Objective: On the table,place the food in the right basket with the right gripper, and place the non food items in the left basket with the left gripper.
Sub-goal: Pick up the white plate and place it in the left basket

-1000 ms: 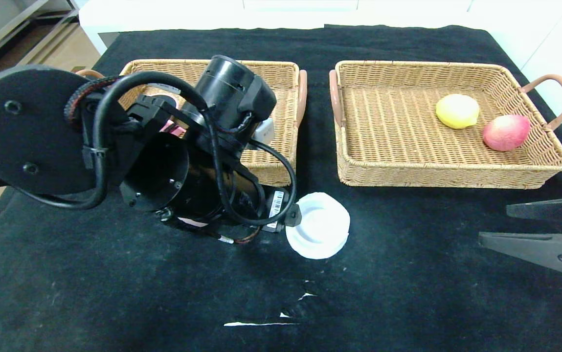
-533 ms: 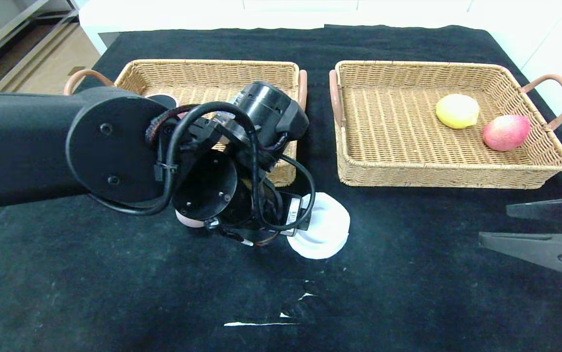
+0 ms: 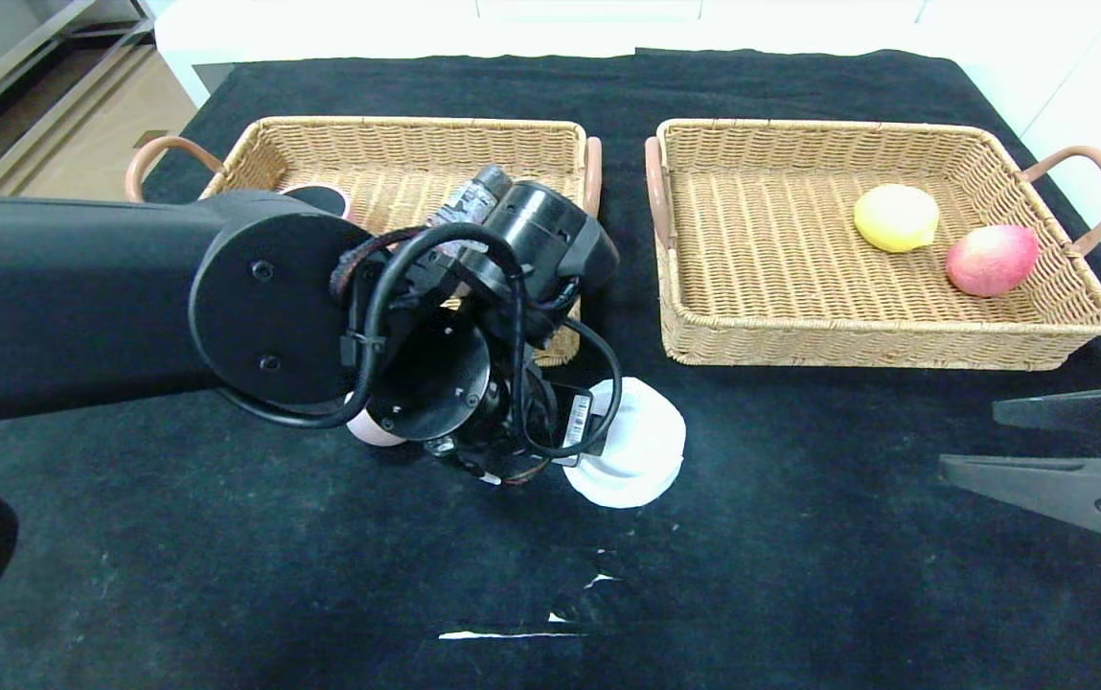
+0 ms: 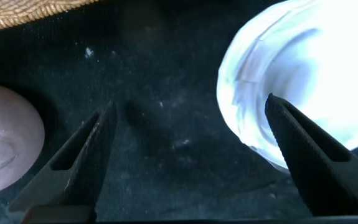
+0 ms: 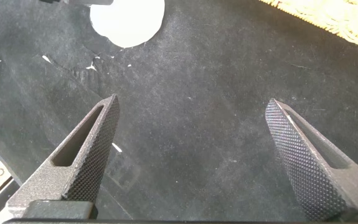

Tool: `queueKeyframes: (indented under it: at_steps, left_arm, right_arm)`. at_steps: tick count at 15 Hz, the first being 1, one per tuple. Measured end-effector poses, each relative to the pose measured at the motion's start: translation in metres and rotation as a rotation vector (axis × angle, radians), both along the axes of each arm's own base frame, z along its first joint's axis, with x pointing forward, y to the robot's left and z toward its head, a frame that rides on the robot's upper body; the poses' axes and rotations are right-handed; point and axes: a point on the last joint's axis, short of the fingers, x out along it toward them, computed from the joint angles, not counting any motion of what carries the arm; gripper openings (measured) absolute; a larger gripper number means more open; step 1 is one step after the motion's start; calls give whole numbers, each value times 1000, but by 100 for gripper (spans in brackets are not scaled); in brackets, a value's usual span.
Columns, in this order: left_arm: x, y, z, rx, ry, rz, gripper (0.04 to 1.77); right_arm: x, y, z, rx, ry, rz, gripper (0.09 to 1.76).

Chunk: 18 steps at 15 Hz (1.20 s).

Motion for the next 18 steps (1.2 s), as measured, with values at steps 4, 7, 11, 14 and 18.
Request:
queueKeyframes:
  at_steps: [4,7,11,14,18]
  left_arm:
    - [2,-3,-5,10,7,4,172]
    - [2,-5,-7,12,11,2,172]
    - [1,-5,-8,5,16,7,133]
    - [2,-5,-8,5,16,9,94]
    - [1,-6,-8,2,19,4,12]
  right_arm:
    - [0,0,0,0,0,0,171]
    - [0,0,0,0,-1,1,171]
    - [0,0,0,0,-1,0,171]
    - [0,0,0,0,-1,0,171]
    - [0,0,0,0,-1,0,171]
